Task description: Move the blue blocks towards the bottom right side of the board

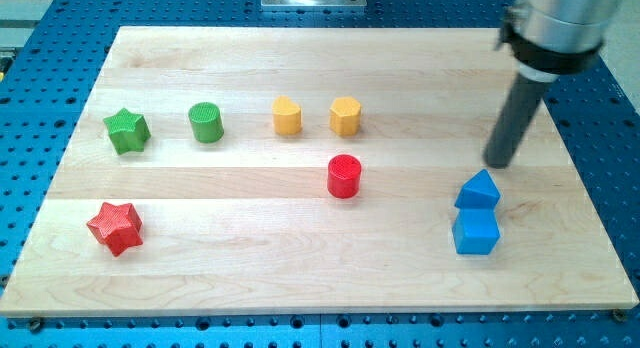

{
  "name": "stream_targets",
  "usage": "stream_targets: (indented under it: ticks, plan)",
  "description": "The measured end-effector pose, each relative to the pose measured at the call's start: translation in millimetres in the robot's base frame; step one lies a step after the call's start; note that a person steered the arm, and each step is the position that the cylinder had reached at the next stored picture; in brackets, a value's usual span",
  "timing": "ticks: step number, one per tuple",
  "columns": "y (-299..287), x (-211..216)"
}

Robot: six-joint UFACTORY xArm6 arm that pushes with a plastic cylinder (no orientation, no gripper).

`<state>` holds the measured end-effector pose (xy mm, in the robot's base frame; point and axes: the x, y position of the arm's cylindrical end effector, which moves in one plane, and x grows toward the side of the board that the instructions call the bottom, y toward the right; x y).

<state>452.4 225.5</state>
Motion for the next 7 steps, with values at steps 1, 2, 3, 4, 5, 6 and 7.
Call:
stream_targets:
  ticks: [1, 2, 3, 4, 5, 6, 7]
  plan:
    - [-1.1, 26.1]
    - [-3.1, 50.7]
    - [-19.5, 50.7]
    - [-24.8, 38.3]
    - [-40.5, 33.4]
    - [-44.8, 32.1]
    - [-40.3, -3.4]
